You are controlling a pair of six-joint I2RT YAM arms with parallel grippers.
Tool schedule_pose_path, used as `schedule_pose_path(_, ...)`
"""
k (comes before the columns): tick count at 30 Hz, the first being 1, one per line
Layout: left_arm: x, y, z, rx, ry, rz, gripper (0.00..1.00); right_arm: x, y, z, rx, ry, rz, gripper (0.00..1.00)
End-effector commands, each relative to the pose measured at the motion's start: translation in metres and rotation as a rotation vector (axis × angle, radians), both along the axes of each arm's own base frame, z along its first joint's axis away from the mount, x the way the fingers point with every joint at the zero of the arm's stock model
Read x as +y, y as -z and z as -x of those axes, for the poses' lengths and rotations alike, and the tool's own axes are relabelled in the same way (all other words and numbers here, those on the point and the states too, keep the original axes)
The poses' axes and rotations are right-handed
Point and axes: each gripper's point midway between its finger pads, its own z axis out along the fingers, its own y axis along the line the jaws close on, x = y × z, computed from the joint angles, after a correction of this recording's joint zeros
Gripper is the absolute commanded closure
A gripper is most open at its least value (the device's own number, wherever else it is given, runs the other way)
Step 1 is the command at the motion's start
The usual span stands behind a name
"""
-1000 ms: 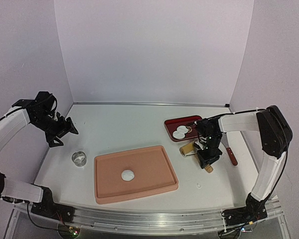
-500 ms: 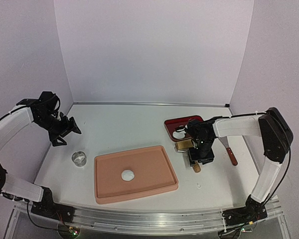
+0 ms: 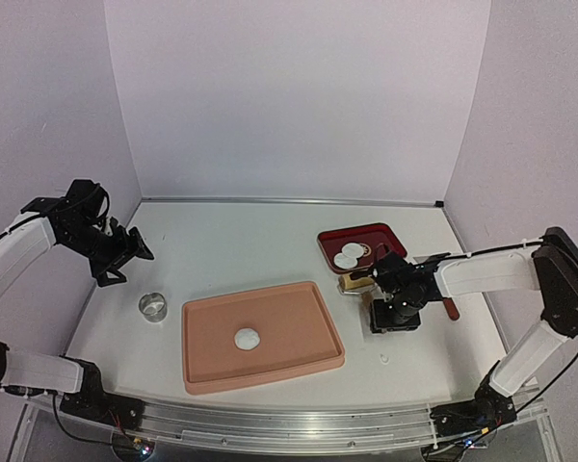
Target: Roll out the dumpling wrappers from the dough
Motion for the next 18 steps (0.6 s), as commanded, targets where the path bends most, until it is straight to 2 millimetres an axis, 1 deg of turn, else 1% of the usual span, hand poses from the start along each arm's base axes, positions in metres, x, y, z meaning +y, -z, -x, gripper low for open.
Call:
schedule_pose_path(1,-0.001,-0.007,0.003,-0.032,0.000,0.011,0.12,0.012,0.003,-0.021,-0.077,-0.021,0.001,0.40)
schedule_pose_path(2,-0.001,-0.008,0.003,-0.033,0.000,0.010,0.12,0.013,0.004,-0.022,-0.079,-0.022,0.002,0.40)
schedule_pose_path(5,0.001,-0.008,0.009,-0.031,-0.006,0.003,0.12,0.012,0.014,-0.023,-0.069,-0.015,0.015,0.52)
schedule_pose_path(6,0.002,-0.007,0.010,-0.029,-0.008,0.001,0.12,0.012,0.015,-0.023,-0.066,-0.013,0.015,0.54)
schedule_pose_path(10,0.005,-0.007,0.019,-0.028,-0.018,-0.010,0.12,0.001,0.021,-0.013,-0.064,0.002,0.041,0.64)
schedule_pose_path(11,0.006,-0.007,0.021,-0.029,-0.019,-0.010,0.12,0.000,0.020,-0.012,-0.068,-0.002,0.044,0.72)
schedule_pose_path(12,0.006,-0.007,0.021,-0.028,-0.019,-0.009,0.12,-0.001,0.020,-0.012,-0.068,-0.004,0.045,0.74)
schedule_pose_path(13,0.004,-0.009,0.022,-0.033,-0.005,-0.003,0.12,0.001,0.013,-0.012,-0.074,-0.020,0.034,0.92)
schedule_pose_path(14,0.003,-0.011,0.022,-0.039,0.007,-0.002,0.12,0.003,0.009,-0.013,-0.080,-0.025,0.031,0.96)
schedule_pose_path(15,-0.001,-0.018,0.021,-0.057,0.033,0.008,0.11,0.004,-0.002,-0.016,-0.092,-0.030,0.028,1.00)
schedule_pose_path(17,-0.010,-0.033,0.019,-0.103,0.091,0.048,0.10,0.007,-0.026,-0.022,-0.127,-0.032,0.019,1.00)
schedule_pose_path(18,-0.014,-0.039,0.018,-0.121,0.113,0.062,0.09,0.007,-0.034,-0.023,-0.132,-0.039,0.019,1.00)
